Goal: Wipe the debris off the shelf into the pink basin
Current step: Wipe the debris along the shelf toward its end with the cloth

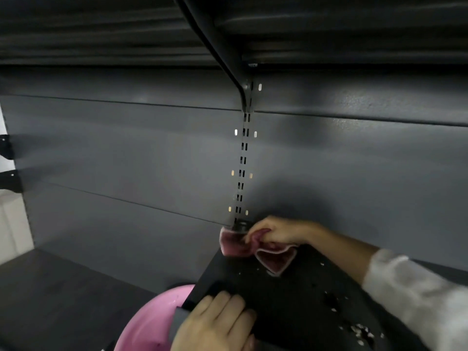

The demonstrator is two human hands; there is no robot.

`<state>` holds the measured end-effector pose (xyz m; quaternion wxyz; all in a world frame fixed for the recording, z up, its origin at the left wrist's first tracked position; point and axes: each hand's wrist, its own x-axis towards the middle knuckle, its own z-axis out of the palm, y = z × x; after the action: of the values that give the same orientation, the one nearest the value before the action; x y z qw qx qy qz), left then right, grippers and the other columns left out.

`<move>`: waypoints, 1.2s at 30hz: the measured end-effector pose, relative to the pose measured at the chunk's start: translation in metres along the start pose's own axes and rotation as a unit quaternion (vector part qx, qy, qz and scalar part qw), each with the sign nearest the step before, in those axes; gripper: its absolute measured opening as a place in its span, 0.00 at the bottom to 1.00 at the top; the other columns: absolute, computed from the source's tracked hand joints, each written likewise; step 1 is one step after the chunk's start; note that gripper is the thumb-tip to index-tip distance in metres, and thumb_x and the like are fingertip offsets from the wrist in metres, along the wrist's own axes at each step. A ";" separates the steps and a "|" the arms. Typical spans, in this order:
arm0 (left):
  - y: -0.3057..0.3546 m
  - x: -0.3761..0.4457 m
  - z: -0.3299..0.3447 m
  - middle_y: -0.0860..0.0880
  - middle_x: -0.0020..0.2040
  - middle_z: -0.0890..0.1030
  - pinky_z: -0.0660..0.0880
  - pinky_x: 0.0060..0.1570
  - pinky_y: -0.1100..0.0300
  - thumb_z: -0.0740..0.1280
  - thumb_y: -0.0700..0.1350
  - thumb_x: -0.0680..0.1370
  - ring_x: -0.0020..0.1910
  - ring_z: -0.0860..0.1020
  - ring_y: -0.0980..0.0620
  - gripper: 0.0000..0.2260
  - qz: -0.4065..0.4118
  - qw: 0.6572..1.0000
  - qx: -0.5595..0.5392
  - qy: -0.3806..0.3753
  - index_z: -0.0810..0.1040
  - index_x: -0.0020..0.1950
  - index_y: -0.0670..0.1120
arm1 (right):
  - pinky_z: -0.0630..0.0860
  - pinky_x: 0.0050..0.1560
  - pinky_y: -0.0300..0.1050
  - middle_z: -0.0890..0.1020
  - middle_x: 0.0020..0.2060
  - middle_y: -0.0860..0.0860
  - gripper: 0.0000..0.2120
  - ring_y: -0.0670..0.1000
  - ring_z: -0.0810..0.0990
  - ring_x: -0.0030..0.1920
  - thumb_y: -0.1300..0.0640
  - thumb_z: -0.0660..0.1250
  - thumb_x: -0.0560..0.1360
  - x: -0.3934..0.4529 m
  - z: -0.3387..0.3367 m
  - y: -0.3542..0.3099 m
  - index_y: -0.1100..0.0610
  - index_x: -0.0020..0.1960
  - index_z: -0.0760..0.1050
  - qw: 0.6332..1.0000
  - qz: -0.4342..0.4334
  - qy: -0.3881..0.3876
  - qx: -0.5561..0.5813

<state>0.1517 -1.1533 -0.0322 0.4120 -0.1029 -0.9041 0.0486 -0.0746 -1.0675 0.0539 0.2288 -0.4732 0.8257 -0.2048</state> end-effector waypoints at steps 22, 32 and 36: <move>0.004 0.004 -0.011 0.48 0.26 0.78 0.71 0.28 0.61 0.60 0.43 0.65 0.26 0.76 0.49 0.11 0.003 0.997 -0.019 0.070 0.77 0.24 0.46 | 0.77 0.46 0.40 0.80 0.55 0.57 0.21 0.50 0.79 0.44 0.69 0.57 0.74 -0.028 -0.054 0.012 0.47 0.52 0.78 0.985 0.013 0.127 0.115; 0.003 0.005 -0.010 0.46 0.29 0.80 0.67 0.34 0.61 0.60 0.43 0.65 0.36 0.68 0.50 0.12 0.006 0.994 -0.032 0.102 0.79 0.25 0.44 | 0.72 0.60 0.48 0.81 0.56 0.56 0.24 0.54 0.78 0.54 0.74 0.55 0.69 -0.071 -0.014 0.036 0.51 0.52 0.77 0.992 0.030 -0.039 0.114; 0.002 0.006 -0.013 0.45 0.29 0.80 0.65 0.34 0.59 0.60 0.43 0.65 0.36 0.66 0.49 0.11 0.028 0.994 -0.032 0.100 0.80 0.26 0.44 | 0.78 0.42 0.31 0.86 0.39 0.41 0.19 0.39 0.82 0.41 0.71 0.57 0.69 -0.109 -0.025 0.039 0.54 0.51 0.76 0.979 0.025 -0.020 0.201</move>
<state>0.1575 -1.1495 -0.0198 0.4952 -0.1456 -0.8562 0.0205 -0.0665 -0.9507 0.0727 0.3405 -0.4004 0.7746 -0.3517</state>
